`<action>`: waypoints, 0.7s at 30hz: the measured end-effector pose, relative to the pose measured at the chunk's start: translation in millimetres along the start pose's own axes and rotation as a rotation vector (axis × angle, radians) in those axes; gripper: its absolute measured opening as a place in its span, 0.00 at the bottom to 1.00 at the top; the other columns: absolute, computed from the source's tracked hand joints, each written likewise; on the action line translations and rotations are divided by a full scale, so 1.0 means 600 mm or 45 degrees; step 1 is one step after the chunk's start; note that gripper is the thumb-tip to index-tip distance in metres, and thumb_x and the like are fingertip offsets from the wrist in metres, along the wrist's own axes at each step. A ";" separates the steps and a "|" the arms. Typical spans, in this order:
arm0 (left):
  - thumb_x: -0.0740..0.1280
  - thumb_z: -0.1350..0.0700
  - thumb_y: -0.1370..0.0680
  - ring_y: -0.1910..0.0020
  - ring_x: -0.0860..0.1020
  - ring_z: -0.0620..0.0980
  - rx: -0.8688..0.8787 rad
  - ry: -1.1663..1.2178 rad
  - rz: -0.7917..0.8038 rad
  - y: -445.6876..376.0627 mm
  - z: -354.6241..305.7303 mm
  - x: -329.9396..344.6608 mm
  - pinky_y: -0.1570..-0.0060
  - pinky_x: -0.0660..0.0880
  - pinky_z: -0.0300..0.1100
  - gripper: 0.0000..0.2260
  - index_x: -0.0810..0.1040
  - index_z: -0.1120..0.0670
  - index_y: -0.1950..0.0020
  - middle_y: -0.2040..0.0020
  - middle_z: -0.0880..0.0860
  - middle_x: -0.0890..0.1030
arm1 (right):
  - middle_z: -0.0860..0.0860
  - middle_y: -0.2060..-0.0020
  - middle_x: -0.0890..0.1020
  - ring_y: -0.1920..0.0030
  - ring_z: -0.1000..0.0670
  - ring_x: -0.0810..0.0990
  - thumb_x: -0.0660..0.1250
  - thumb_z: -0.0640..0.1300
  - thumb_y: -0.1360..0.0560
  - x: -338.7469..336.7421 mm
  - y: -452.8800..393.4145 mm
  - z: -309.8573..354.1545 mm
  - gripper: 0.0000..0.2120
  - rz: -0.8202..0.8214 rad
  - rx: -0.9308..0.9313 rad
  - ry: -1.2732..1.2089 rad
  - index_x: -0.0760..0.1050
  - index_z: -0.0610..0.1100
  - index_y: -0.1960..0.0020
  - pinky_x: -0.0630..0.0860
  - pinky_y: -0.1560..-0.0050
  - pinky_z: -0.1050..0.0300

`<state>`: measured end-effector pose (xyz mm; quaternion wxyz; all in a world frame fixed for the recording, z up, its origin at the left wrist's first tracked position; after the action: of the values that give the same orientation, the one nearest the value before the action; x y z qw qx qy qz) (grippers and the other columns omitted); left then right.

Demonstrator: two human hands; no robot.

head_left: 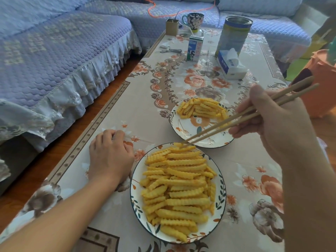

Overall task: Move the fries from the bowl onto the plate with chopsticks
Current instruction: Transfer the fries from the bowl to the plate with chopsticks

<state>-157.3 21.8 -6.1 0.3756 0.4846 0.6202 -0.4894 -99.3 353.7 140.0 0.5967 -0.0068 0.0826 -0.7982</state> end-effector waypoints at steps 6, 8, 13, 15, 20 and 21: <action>0.61 0.54 0.24 0.44 0.73 0.61 0.004 0.000 -0.022 -0.001 0.000 -0.002 0.42 0.71 0.58 0.13 0.78 0.55 0.43 0.43 0.58 0.77 | 0.39 0.76 0.79 0.75 0.38 0.81 0.63 0.51 0.20 0.023 0.015 0.008 0.21 0.164 0.062 0.057 0.78 0.35 0.62 0.81 0.75 0.50; 0.57 0.52 0.26 0.44 0.73 0.61 0.007 0.002 -0.022 -0.001 -0.001 -0.003 0.43 0.72 0.58 0.17 0.78 0.55 0.43 0.43 0.59 0.77 | 0.40 0.76 0.79 0.75 0.38 0.81 0.64 0.52 0.23 0.026 0.015 0.007 0.21 0.189 0.073 0.091 0.78 0.35 0.61 0.82 0.74 0.49; 0.61 0.55 0.24 0.43 0.73 0.61 0.000 -0.001 -0.012 -0.001 0.000 -0.002 0.41 0.71 0.58 0.13 0.78 0.56 0.42 0.43 0.59 0.77 | 0.42 0.75 0.80 0.75 0.40 0.82 0.64 0.48 0.18 0.000 0.003 -0.001 0.19 0.024 0.020 0.084 0.79 0.36 0.60 0.82 0.73 0.51; 0.64 0.56 0.24 0.43 0.73 0.61 0.002 0.001 -0.003 -0.001 0.002 0.000 0.41 0.71 0.58 0.12 0.78 0.56 0.42 0.42 0.59 0.77 | 0.41 0.74 0.81 0.74 0.40 0.83 0.63 0.47 0.16 -0.006 -0.003 -0.009 0.19 -0.028 0.012 0.129 0.79 0.36 0.60 0.83 0.71 0.50; 0.61 0.55 0.24 0.43 0.73 0.61 0.002 0.003 -0.014 -0.002 0.002 0.000 0.42 0.71 0.58 0.13 0.78 0.56 0.42 0.43 0.59 0.77 | 0.42 0.73 0.82 0.72 0.40 0.84 0.62 0.49 0.16 0.003 -0.009 -0.034 0.20 0.027 0.092 0.180 0.79 0.36 0.59 0.84 0.68 0.49; 0.59 0.54 0.25 0.43 0.73 0.62 0.000 0.008 -0.021 -0.002 0.001 -0.001 0.43 0.71 0.58 0.15 0.79 0.56 0.43 0.43 0.59 0.78 | 0.41 0.73 0.82 0.72 0.40 0.84 0.62 0.49 0.16 0.006 -0.010 -0.037 0.20 0.036 0.104 0.187 0.79 0.37 0.60 0.84 0.68 0.48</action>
<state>-158.3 21.2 -5.2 0.3697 0.4810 0.6253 -0.4909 -108.4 354.8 118.8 0.6001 0.0772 0.0937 -0.7906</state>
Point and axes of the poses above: each hand's wrist, its own y-axis away from the middle knuckle, its own x-axis out of the palm, z = x × y, the point moved 8 cm from there along -y, towards the middle knuckle
